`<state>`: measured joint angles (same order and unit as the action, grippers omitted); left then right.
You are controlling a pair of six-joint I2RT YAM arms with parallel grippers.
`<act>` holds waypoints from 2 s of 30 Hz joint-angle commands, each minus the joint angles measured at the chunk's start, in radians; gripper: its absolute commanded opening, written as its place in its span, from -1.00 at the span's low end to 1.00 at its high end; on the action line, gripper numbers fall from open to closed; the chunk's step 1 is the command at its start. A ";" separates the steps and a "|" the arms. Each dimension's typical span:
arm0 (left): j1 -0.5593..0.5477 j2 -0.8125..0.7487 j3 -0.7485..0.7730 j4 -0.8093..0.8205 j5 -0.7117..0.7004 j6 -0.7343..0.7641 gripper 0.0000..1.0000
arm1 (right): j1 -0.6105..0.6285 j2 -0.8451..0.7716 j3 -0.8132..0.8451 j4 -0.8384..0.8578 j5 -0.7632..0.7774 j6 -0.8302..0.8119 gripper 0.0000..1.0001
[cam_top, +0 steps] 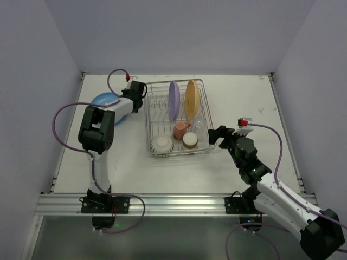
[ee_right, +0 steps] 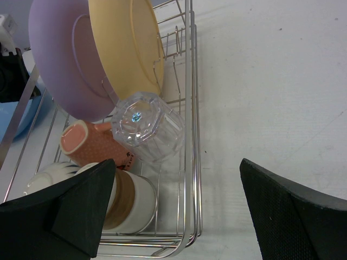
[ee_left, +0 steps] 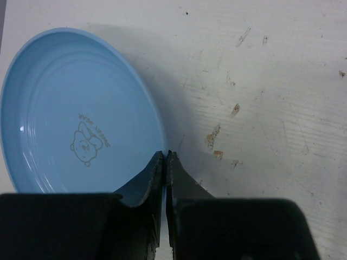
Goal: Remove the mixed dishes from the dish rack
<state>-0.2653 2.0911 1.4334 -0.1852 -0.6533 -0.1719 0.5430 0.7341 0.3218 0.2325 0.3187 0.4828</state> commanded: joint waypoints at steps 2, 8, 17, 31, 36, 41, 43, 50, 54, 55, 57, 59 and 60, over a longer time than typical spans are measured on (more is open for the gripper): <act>-0.005 0.007 0.053 -0.020 -0.009 0.006 -0.95 | 0.002 0.005 0.045 0.024 -0.009 0.011 0.98; -0.005 0.018 0.064 -0.031 0.043 0.005 -0.70 | 0.000 0.001 0.042 0.022 -0.007 0.010 0.98; -0.005 0.000 0.064 -0.039 0.052 -0.006 -0.19 | 0.002 0.005 0.045 0.021 -0.004 0.008 0.98; -0.003 -0.192 -0.051 0.029 0.126 -0.049 0.83 | 0.002 0.014 0.046 0.027 -0.006 0.005 0.98; -0.003 -0.255 -0.132 0.046 0.100 -0.095 0.95 | 0.002 0.016 0.048 0.027 -0.007 0.007 0.98; -0.003 -0.388 -0.276 0.137 0.092 -0.118 1.00 | 0.003 0.016 0.049 0.027 -0.004 0.008 0.98; -0.002 -0.451 -0.315 0.171 0.144 -0.126 1.00 | 0.002 0.021 0.056 0.024 -0.004 0.010 0.98; 0.020 -0.667 -0.493 0.343 0.293 -0.169 1.00 | 0.002 0.028 0.063 0.007 0.017 0.019 0.98; 0.018 -0.759 -0.515 0.360 0.360 -0.129 1.00 | 0.003 0.005 0.051 0.021 0.008 0.016 0.98; 0.018 -0.773 -0.518 0.359 0.379 -0.124 1.00 | 0.000 -0.008 0.040 0.027 0.010 0.014 0.98; 0.018 -0.815 -0.525 0.346 0.392 -0.126 1.00 | 0.002 -0.024 0.031 0.039 0.006 0.008 0.98; 0.018 -0.860 -0.541 0.345 0.396 -0.144 1.00 | 0.002 -0.039 0.025 0.041 0.008 0.007 0.98; 0.018 -0.879 -0.556 0.380 0.403 -0.152 1.00 | 0.002 -0.041 0.023 0.042 0.008 0.005 0.98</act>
<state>-0.2539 1.2800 0.9085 0.1146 -0.2916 -0.2993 0.5430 0.7109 0.3420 0.2337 0.3218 0.4892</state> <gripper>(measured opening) 0.997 0.989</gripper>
